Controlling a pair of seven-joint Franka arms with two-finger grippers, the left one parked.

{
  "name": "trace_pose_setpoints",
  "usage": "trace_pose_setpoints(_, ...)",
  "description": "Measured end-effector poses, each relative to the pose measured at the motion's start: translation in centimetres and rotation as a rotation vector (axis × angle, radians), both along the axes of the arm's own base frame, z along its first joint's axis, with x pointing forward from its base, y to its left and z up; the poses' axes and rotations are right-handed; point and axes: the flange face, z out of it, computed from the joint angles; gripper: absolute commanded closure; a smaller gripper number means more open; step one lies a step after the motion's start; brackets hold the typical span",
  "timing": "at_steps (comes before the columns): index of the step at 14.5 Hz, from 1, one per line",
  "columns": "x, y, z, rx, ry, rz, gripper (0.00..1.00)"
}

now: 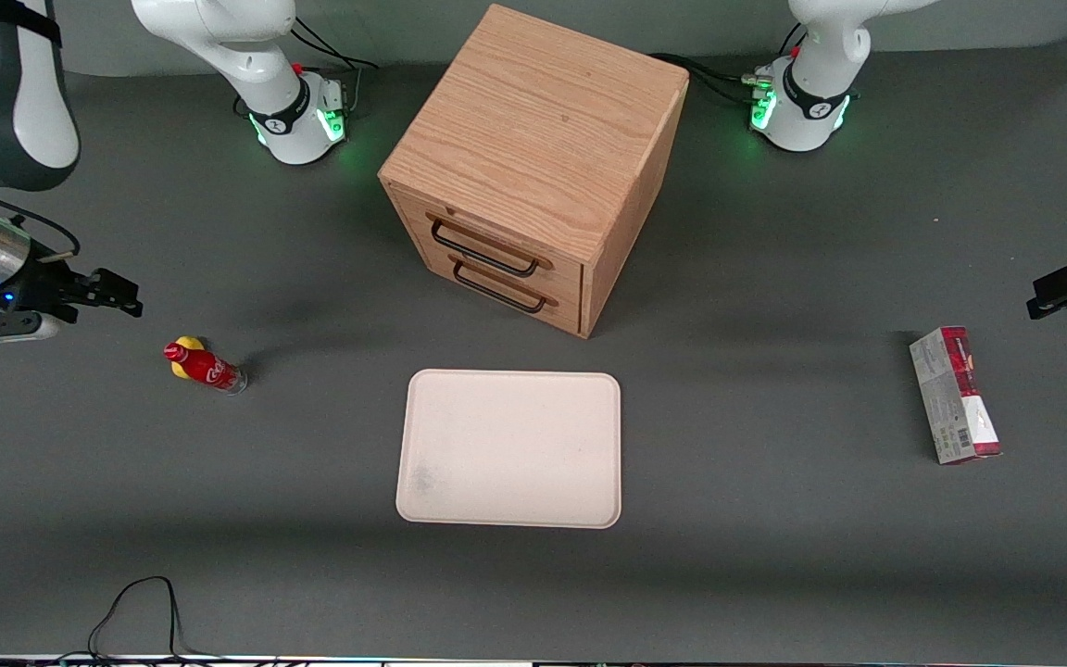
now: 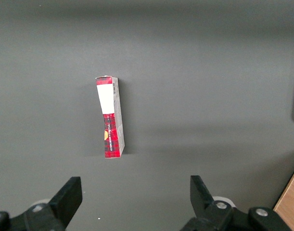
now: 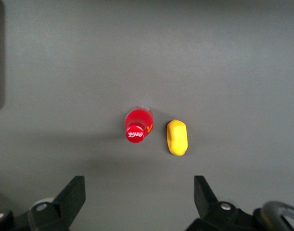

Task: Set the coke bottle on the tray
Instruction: 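Lower the open right gripper over the red Coca-Cola bottle's cap end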

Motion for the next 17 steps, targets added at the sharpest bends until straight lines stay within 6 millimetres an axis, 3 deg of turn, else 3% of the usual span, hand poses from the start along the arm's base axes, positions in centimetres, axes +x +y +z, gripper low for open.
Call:
trace_pose_setpoints(4, -0.5, 0.3, -3.7, -0.003, -0.02, 0.006, 0.0)
trace_pose_setpoints(9, 0.7, 0.6, -7.3, 0.002, -0.022, 0.012, 0.0)
trace_pose_setpoints(17, 1.4, 1.0, -11.0, -0.001, 0.004, 0.021, 0.0)
